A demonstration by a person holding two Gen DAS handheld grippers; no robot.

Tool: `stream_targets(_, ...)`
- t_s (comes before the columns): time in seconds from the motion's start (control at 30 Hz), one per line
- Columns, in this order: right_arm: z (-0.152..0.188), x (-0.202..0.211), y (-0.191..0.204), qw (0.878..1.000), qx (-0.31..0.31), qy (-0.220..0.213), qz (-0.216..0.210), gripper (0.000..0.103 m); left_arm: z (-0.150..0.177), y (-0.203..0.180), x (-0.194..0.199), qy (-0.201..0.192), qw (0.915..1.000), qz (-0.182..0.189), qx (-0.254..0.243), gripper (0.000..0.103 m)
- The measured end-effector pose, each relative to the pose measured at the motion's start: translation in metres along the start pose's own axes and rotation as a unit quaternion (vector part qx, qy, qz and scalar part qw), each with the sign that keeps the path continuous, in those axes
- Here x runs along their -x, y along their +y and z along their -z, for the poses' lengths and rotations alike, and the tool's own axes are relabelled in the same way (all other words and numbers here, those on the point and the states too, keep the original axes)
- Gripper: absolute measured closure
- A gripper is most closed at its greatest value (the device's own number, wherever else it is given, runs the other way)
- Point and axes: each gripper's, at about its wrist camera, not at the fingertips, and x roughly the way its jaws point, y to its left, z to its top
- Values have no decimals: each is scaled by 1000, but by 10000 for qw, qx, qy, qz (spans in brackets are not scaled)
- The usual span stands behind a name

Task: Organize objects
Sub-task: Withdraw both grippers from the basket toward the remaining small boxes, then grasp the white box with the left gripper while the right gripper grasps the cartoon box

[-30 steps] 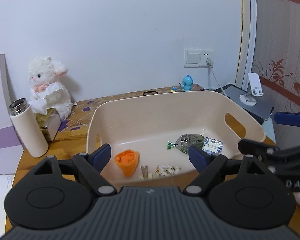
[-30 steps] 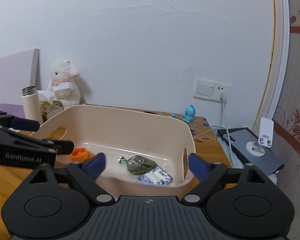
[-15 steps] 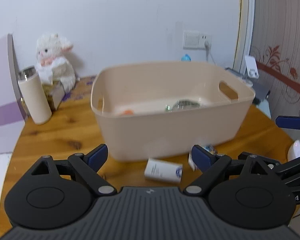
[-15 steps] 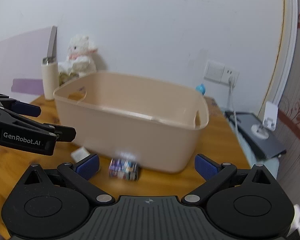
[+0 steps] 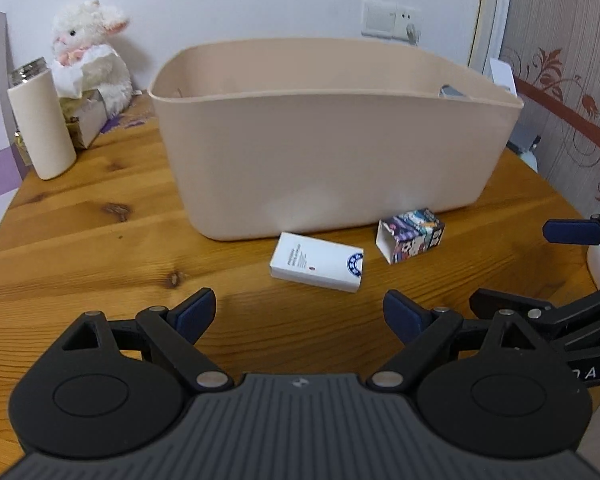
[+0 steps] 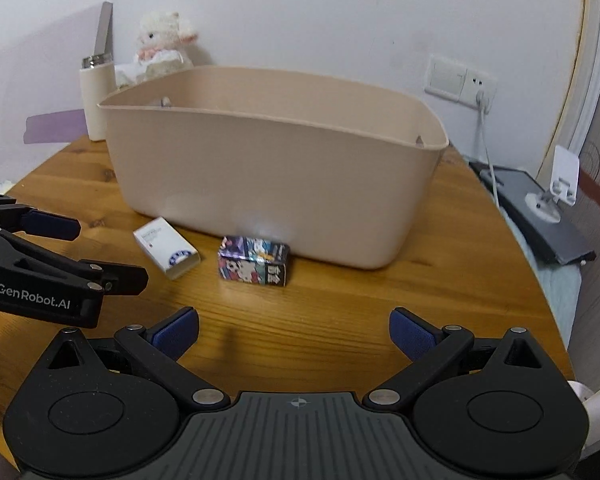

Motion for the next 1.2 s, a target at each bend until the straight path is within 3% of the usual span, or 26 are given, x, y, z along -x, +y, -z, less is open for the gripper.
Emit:
stream_targets(0.3, 4, -28, -4, 9997, -40, 232, -80, 0, -4, 2, -28, 181, 9997, 125, 76, 11)
stream_targets(0.6, -1, -50, 2, 9994, -65, 290, -164, 0, -10, 3, -42, 99, 9999, 34, -30, 11)
stream_targets(0.93, -11, -66, 17, 9995, -39, 111, -284, 0, -14, 22, -47, 13, 9999, -157, 64, 11)
stream_targets(1.07, -14, -70, 22, 9993, -50, 53, -363, 6, -15, 27, -46, -39, 9996, -226, 147, 21)
stream_targets(1.2, -17, -69, 25, 9989, -70, -34, -456, 27, -17, 30, -44, -51, 9996, -246, 125, 39)
